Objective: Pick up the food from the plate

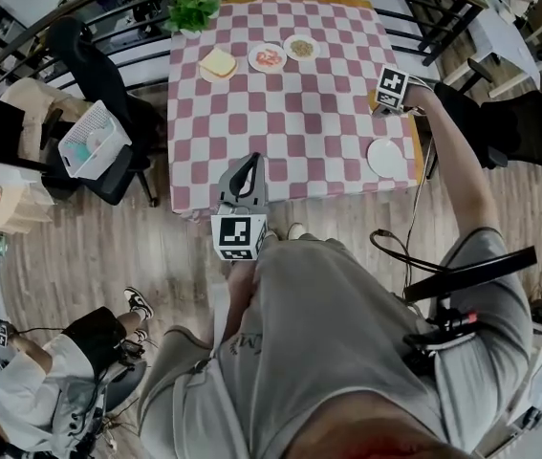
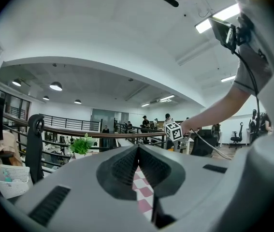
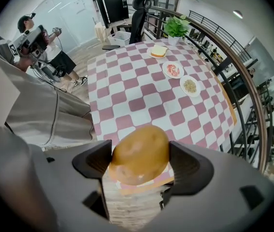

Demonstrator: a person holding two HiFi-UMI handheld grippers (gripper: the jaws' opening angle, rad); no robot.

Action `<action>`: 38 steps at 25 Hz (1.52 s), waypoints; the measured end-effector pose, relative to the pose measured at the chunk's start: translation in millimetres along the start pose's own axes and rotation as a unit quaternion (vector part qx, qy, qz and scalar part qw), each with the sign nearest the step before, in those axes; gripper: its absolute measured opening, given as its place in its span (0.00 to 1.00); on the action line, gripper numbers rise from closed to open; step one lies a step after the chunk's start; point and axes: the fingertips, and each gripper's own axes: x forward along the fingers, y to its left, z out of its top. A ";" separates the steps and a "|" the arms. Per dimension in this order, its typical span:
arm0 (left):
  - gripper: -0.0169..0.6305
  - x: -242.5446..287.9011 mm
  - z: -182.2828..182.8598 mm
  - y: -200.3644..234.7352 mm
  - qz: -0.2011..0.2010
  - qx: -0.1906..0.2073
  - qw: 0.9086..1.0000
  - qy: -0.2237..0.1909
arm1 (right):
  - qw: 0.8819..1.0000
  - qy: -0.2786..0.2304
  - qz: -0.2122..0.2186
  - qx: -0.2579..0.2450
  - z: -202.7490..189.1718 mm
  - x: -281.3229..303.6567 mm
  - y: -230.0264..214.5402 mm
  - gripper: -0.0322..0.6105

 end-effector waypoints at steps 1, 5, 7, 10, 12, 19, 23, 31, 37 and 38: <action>0.04 -1.7 -0.2 1.6 0.004 0.000 1.000 0.000 | 1.000 -0.002 0.001 -0.006 10.6 1.4 0.7 0.62; 0.04 -10.0 -2.7 9.3 0.021 -0.003 1.000 0.003 | 0.999 -0.015 0.009 -0.029 57.7 7.7 5.6 0.62; 0.04 -14.5 -3.8 13.8 0.031 -0.003 0.999 0.006 | 0.999 -0.019 0.013 -0.042 82.8 10.7 8.9 0.62; 0.04 -22.3 -4.8 21.4 0.051 -0.005 0.999 0.010 | 0.997 -0.017 0.016 -0.074 118.7 14.1 14.2 0.62; 0.04 -28.5 -4.9 27.9 0.066 -0.005 0.998 0.012 | 0.995 -0.020 0.018 -0.093 142.3 14.6 18.4 0.62; 0.04 -46.6 -8.2 42.6 0.111 -0.004 0.994 0.018 | 0.991 -0.029 0.020 -0.131 183.5 25.7 27.8 0.62; 0.04 -54.0 -11.0 47.5 0.131 0.000 0.991 0.022 | 0.991 -0.020 0.024 -0.130 183.8 46.5 27.7 0.62; 0.04 -64.7 -14.7 45.6 0.150 0.012 0.988 0.029 | 0.994 -0.014 0.006 -0.111 181.0 105.5 29.7 0.62; 0.04 -64.5 -8.8 38.4 0.145 0.034 0.989 0.021 | 0.996 -0.007 0.010 -0.092 180.8 155.9 42.1 0.62; 0.04 -64.1 -9.0 37.9 0.144 0.033 0.989 0.022 | 0.996 -0.004 0.013 -0.092 178.9 163.9 46.1 0.62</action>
